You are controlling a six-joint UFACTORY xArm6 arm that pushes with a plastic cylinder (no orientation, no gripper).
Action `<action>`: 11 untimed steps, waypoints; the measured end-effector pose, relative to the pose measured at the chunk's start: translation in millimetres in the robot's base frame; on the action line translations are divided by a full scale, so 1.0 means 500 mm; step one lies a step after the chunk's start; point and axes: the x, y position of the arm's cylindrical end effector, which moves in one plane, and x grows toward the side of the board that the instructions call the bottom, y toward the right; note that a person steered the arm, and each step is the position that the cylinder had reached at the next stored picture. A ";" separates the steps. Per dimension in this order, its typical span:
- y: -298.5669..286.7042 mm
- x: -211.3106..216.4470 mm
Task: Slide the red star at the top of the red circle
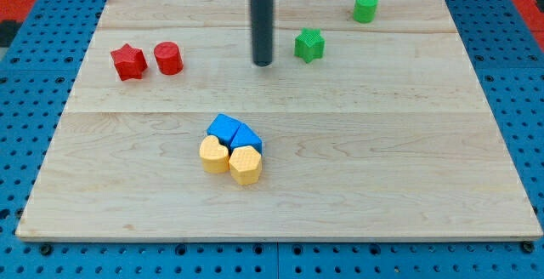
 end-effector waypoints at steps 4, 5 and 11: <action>-0.403 0.066; -0.399 0.033; -0.158 -0.090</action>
